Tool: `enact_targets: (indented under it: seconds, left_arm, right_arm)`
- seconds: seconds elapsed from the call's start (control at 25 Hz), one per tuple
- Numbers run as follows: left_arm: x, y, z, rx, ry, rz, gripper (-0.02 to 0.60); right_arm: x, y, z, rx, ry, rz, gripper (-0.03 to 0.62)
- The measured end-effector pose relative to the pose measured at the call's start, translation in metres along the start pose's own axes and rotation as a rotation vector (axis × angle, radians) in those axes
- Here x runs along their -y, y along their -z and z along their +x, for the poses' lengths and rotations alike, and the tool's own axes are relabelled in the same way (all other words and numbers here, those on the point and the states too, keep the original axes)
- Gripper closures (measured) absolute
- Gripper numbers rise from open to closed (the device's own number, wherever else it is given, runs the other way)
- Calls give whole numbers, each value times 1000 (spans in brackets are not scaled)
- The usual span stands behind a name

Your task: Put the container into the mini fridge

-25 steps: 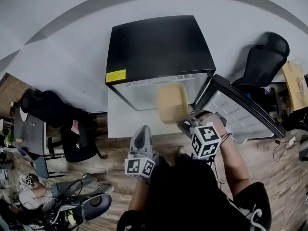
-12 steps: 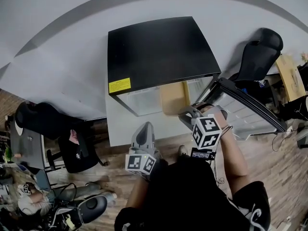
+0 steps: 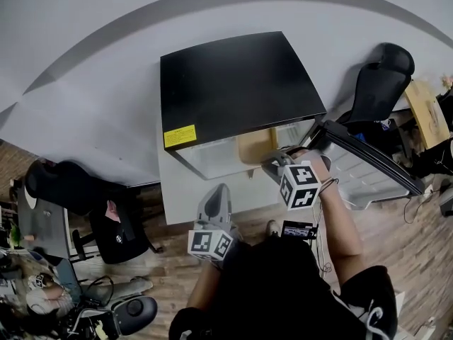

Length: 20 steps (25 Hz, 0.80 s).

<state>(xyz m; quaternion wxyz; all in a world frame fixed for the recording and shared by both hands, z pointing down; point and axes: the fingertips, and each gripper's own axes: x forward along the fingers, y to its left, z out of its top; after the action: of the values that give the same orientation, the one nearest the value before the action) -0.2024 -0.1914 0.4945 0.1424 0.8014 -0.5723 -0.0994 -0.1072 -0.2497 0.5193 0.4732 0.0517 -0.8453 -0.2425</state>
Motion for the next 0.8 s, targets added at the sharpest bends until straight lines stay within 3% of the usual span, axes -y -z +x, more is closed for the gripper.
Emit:
enact_targets:
  seconds: [0.8]
  left_arm:
    - [-4, -8, 15, 12, 6, 3, 558]
  right_arm:
    - [38, 7, 3, -13, 159, -20, 540]
